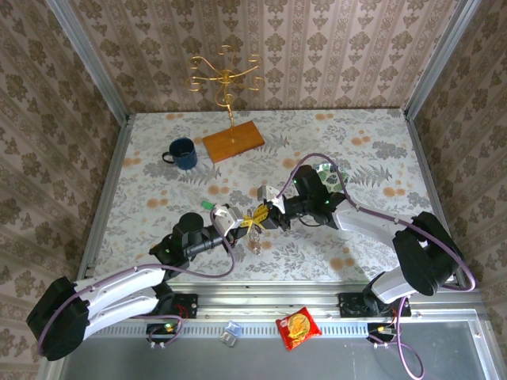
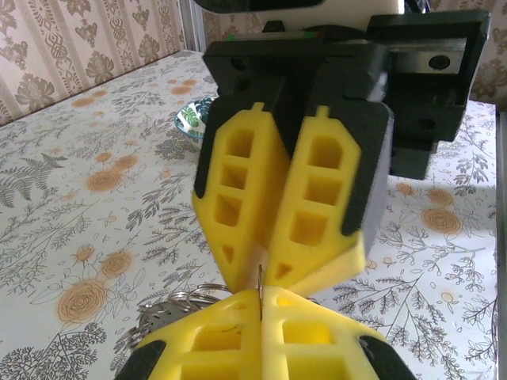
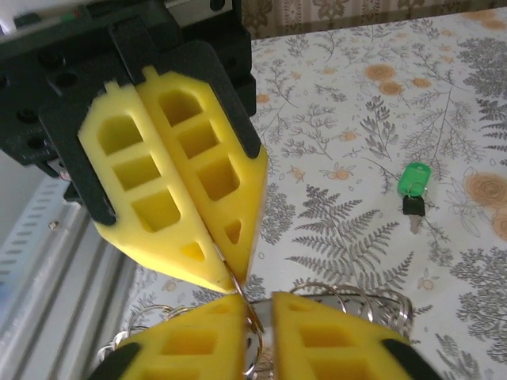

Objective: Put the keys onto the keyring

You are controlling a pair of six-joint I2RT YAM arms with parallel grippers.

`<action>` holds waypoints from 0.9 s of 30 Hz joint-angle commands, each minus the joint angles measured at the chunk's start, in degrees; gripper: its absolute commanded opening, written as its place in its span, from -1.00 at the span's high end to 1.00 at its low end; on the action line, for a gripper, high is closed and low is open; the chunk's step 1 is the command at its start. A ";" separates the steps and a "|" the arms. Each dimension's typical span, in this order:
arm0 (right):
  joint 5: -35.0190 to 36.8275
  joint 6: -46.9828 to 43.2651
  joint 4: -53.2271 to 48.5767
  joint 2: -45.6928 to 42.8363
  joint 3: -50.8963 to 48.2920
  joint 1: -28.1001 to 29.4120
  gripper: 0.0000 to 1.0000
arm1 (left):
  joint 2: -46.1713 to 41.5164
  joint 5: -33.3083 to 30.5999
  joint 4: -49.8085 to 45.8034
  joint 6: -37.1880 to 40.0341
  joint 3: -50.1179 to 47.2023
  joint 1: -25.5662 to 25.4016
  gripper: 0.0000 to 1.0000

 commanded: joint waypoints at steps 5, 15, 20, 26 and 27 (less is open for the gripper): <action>-2.12 -2.37 -4.21 0.01 3.53 0.42 1.00 | -1.59 0.15 1.64 0.95 0.01 -0.50 0.93; 3.24 -10.41 -21.07 -0.45 9.56 0.51 1.00 | -2.71 -1.28 -7.67 4.29 2.77 -0.49 0.38; 5.36 -12.60 -25.55 -0.35 12.03 1.40 1.00 | -2.35 -1.49 -9.18 5.33 3.78 -0.47 0.38; 8.59 -14.45 -29.12 -0.08 14.59 2.94 1.00 | -1.48 -0.94 -9.27 5.88 4.76 -0.49 0.40; 9.06 -14.95 -29.79 -0.10 15.02 3.28 1.00 | -1.32 -0.82 -9.31 6.11 4.88 -0.48 0.40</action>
